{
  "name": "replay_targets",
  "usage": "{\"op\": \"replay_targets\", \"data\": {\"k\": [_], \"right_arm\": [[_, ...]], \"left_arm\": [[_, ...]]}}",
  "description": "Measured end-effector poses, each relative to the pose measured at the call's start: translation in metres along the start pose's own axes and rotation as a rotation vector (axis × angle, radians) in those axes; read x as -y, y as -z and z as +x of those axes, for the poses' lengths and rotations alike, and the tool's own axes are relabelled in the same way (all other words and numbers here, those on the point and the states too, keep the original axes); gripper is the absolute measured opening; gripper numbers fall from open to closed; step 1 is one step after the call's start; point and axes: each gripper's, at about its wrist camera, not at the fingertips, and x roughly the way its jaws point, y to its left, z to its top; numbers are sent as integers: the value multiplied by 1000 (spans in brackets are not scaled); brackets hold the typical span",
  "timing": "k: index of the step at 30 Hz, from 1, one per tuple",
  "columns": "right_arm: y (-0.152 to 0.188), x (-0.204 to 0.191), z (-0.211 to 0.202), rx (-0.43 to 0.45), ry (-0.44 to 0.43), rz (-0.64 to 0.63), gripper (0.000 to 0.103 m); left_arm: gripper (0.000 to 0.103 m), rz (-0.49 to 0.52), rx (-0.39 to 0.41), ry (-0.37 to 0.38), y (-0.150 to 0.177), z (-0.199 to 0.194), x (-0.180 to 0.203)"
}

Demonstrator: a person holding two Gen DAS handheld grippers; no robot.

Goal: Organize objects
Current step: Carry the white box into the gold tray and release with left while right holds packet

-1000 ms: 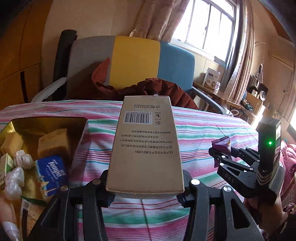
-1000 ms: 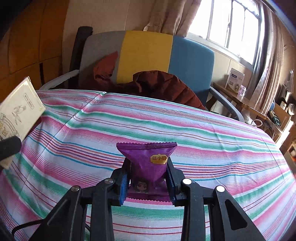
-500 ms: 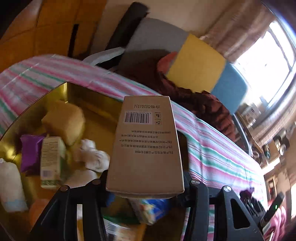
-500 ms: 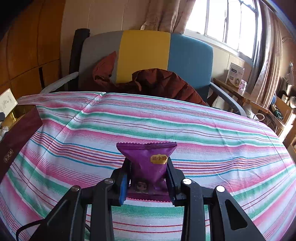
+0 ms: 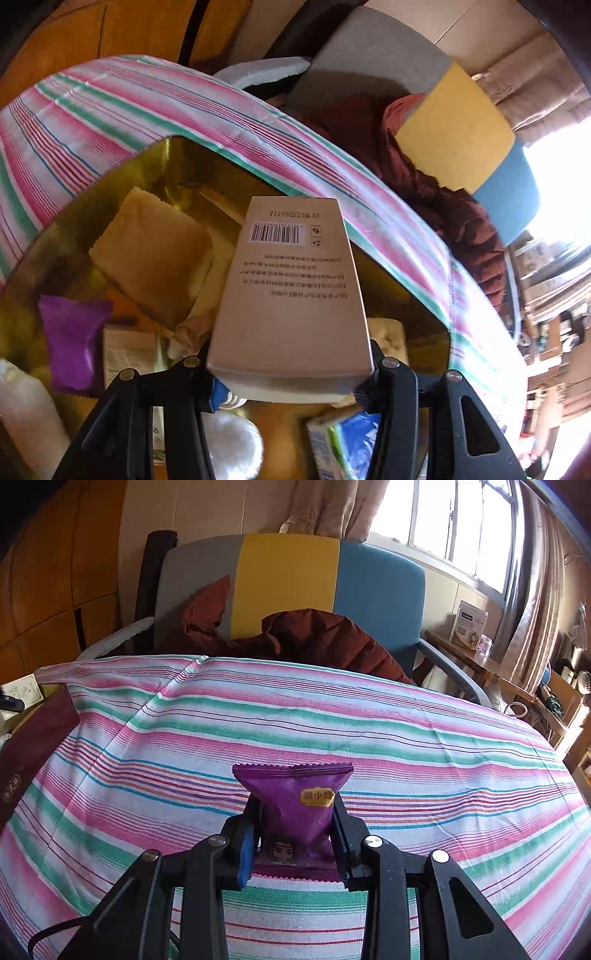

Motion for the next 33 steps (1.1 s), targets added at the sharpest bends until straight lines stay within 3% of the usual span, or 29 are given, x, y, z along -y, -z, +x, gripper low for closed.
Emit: {"op": "replay_targets", "data": {"k": [3,5,17,25,33], "right_arm": [[1,0,0,-1,0,3,35],[1,1,0,-3,0,4,35],[1,1,-1,2,2,-3,35],[0,0,-2,6,-5,-6,35],[1,-18,-5,-45,-28,-54,35]], "left_arm": [[62,24,-2,-21,3,0,6],[84,25,-3,-15,9,-2,8],[85,-24,104,74,61,-35,-11],[85,187,242,143,92,-73,10],[85,307,276,179,124,-101,9]]}}
